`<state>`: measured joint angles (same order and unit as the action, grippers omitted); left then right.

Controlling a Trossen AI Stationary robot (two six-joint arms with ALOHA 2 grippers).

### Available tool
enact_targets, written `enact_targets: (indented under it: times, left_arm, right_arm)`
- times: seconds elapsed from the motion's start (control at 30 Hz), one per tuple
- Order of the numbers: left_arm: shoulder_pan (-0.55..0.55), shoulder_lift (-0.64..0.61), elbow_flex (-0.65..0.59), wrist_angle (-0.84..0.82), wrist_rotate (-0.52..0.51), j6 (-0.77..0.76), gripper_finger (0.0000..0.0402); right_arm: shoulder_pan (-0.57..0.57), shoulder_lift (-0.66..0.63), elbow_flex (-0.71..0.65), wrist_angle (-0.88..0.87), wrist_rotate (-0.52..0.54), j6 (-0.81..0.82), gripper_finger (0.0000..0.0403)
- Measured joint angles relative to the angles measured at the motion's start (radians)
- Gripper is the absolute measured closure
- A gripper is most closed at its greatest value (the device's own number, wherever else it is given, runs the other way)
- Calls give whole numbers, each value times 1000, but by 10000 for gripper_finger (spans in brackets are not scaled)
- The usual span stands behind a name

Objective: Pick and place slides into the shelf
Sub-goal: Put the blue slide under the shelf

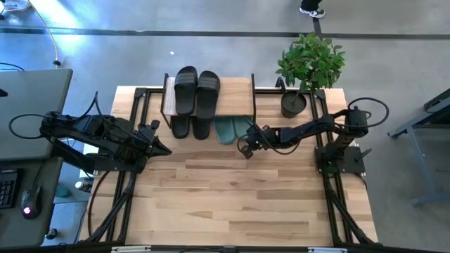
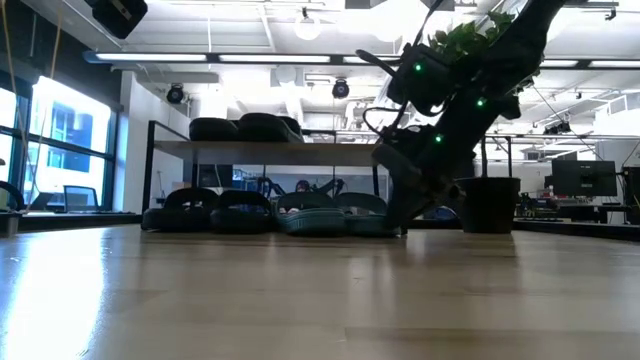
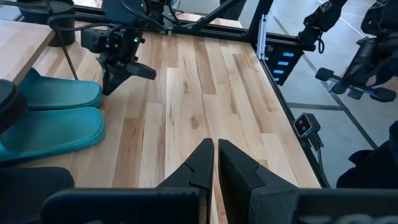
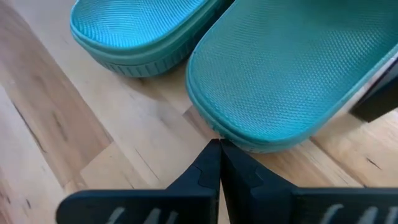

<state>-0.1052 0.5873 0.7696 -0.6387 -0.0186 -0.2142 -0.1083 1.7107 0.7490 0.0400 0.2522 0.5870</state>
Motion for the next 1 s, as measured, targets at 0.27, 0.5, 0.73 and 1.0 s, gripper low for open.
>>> enact_targets:
  times: [0.27,0.5,0.73,1.0]
  left_arm:
    - [0,0,0,0,0,0,389]
    - [0,0,0,0,0,0,389]
    - [0,0,0,0,0,0,389]
    - [0,4,0,75,-12,0,389]
  right_arm:
    - [9,0,1,7,-48,-5,403]
    - [56,-48,2,6,-107,-20,403]
    - [94,-210,2,1,-104,-47,403]
    - [124,-402,2,-107,-34,-52,403]
